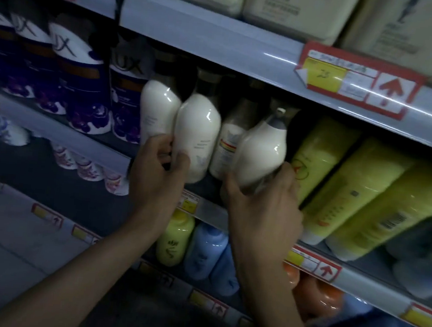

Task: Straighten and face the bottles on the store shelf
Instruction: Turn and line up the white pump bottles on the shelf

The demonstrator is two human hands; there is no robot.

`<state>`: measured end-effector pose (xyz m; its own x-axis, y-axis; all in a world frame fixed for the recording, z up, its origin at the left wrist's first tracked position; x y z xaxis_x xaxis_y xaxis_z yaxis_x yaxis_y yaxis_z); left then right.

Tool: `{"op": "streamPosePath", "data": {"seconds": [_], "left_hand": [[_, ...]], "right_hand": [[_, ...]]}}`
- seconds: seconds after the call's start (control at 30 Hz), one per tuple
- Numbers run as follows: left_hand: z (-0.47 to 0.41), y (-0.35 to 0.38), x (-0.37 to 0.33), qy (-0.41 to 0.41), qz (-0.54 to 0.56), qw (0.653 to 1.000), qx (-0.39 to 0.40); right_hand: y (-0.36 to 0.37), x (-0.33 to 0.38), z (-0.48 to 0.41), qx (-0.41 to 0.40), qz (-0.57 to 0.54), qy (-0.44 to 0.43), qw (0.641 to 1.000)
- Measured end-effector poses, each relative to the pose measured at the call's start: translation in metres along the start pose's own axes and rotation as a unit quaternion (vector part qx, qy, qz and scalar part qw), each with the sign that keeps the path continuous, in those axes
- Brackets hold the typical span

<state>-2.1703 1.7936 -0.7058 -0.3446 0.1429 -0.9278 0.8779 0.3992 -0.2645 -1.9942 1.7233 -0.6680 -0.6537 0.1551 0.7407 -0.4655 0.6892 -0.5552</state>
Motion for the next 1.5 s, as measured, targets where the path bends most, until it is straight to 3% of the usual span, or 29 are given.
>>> {"op": "streamPosePath", "data": {"seconds": [0.2,0.47,0.63,1.0,1.5], "left_hand": [[0.004,0.002,0.001,0.015,0.002,1.0,0.012],[0.005,0.001,0.002,0.009,-0.003,1.0,0.027],[0.014,0.002,-0.007,0.018,-0.008,0.999,0.031],[0.048,0.012,-0.037,0.021,-0.031,0.998,0.046],[0.121,0.077,-0.088,0.094,-0.008,0.98,0.175]], "right_hand": [[-0.001,0.004,-0.011,0.015,-0.072,0.051,0.996],[-0.039,-0.005,0.012,0.032,-0.168,-0.034,0.985],[-0.091,-0.028,0.026,0.051,-0.195,-0.036,0.979],[-0.179,-0.1,0.029,-0.036,-0.16,0.003,0.986],[-0.219,-0.146,0.01,-0.112,-0.185,0.02,0.976]]}}
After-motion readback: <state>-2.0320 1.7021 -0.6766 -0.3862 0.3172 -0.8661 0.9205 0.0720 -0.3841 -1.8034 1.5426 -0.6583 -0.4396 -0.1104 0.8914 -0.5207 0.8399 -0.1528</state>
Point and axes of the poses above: each hand's wrist, its own z-axis away from the middle knuckle, its own y-axis out of the palm, x = y × z, the point moved 5 cm from there along -z, towards the middle knuckle, and after that the axes turned 11 degrees about -z, right-handed, at the moved point
